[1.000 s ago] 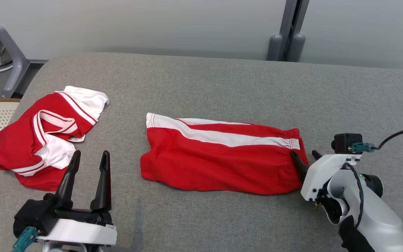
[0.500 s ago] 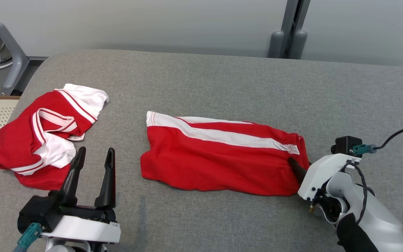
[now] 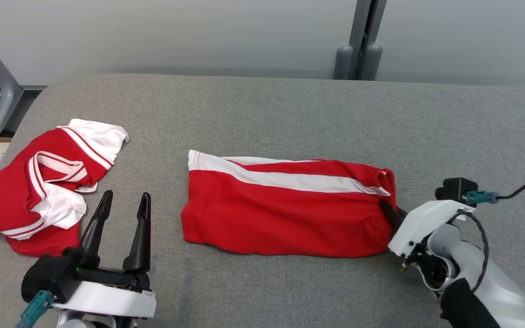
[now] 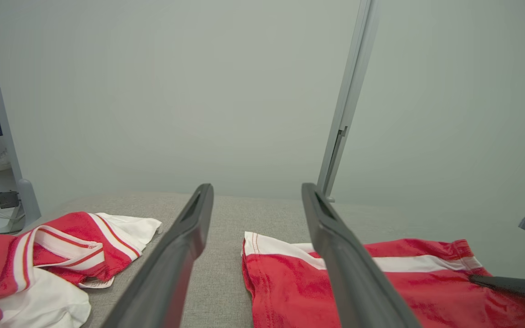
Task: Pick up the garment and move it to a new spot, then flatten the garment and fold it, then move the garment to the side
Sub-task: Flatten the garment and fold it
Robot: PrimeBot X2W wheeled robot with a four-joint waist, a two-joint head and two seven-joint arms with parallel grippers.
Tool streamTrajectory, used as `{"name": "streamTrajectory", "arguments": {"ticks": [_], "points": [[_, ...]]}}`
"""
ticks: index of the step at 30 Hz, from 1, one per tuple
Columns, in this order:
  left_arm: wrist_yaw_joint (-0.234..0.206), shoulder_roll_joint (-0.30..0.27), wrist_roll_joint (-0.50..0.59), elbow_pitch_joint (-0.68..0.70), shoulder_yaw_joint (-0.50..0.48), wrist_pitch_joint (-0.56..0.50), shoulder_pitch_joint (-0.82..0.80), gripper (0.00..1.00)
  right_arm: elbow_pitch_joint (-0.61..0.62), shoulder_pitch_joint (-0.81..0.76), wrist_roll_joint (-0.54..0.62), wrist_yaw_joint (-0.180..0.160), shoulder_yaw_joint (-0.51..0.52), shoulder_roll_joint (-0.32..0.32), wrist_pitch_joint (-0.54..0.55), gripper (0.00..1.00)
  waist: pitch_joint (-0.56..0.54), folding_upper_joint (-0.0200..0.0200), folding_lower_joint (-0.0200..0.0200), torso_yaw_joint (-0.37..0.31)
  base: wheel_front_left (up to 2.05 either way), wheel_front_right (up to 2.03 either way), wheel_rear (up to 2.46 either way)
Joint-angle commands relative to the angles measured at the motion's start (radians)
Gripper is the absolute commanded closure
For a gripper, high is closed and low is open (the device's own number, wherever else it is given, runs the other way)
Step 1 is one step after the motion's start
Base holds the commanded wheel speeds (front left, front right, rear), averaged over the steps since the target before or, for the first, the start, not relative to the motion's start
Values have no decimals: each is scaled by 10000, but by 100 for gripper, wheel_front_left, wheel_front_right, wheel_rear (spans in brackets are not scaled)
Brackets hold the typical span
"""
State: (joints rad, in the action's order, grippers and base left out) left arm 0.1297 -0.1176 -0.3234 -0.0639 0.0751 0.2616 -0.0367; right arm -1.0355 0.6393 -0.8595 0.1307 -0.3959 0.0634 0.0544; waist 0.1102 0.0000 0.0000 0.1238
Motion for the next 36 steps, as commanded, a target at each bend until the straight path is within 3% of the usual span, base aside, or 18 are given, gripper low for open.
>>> {"name": "streamTrajectory", "arguments": {"ticks": [1, 11, 17, 23, 32, 36], "points": [[13, -76, -65, 37, 23, 48, 19, 0, 141, -180, -234, 0, 5, 363, 37, 100, -44, 0, 0, -139, 0, 0, 0], [14, -84, -118, 135, 24, 48, 121, 0, 587, -326, -1186, 2, 417, 2277, 283, 100, -39, 0, 0, -609, 0, 0, 0], [14, -133, -118, 169, 55, 48, 160, 0, 646, -150, -1555, 2, 959, 2857, 153, 100, -28, 0, 0, -681, 0, 0, 0], [14, -163, -131, 149, 99, 48, 159, 0, 1296, -229, -2382, 3, 1318, 2299, 760, 100, -22, 0, 0, -678, 0, 0, 0], [15, -154, -140, 70, 131, 48, 134, 0, 4345, -1135, -4229, 5, 1244, 1069, 2228, 100, -39, 0, 0, -444, 0, 0, 0], [15, -105, -154, 45, 244, 48, 4, 0, 4408, -1146, -4620, 3, 1172, 476, 2385, 100, 41, 0, 0, -270, 0, 0, 0]]}}
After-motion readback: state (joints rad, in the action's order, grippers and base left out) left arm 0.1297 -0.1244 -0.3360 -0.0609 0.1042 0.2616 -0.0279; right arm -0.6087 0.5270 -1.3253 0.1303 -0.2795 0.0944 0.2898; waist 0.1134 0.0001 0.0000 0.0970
